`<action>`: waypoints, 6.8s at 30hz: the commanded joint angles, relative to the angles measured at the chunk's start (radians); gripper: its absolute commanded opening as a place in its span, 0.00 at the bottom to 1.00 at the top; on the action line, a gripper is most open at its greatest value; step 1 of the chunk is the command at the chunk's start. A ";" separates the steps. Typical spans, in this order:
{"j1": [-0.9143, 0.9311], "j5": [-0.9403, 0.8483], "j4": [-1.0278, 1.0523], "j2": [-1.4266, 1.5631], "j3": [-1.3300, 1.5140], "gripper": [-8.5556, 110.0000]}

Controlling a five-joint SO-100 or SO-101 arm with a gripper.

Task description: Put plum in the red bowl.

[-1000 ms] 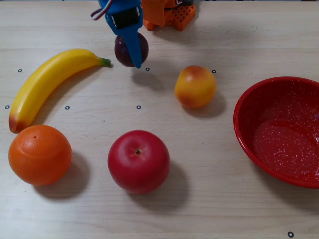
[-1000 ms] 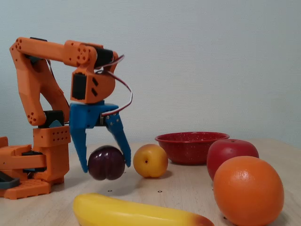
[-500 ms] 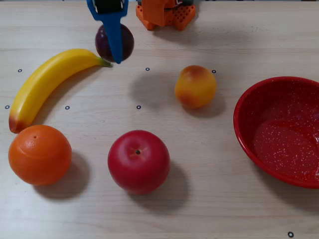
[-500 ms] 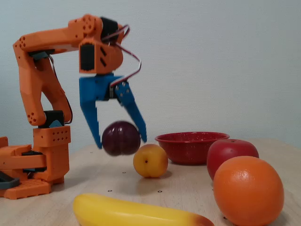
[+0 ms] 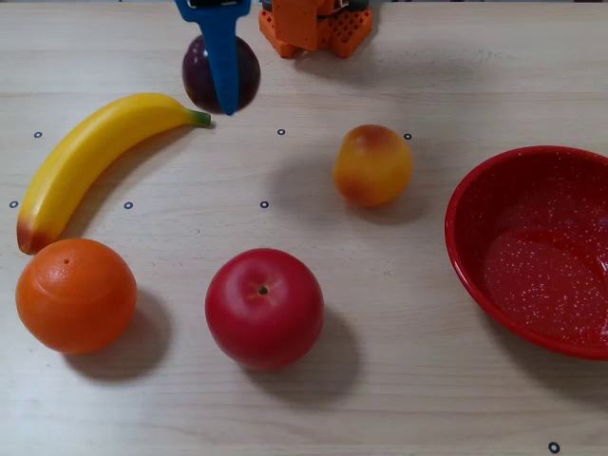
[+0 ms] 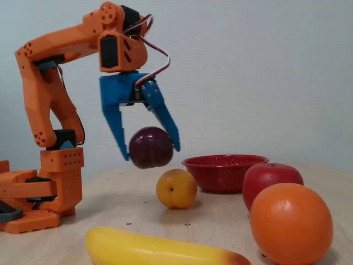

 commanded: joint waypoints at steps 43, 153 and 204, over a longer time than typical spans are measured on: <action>-1.005 0.649 -0.202 -0.287 -0.597 0.07; -0.557 0.334 -0.118 0.009 -0.469 0.07; -0.330 0.354 -0.080 1.227 0.609 0.07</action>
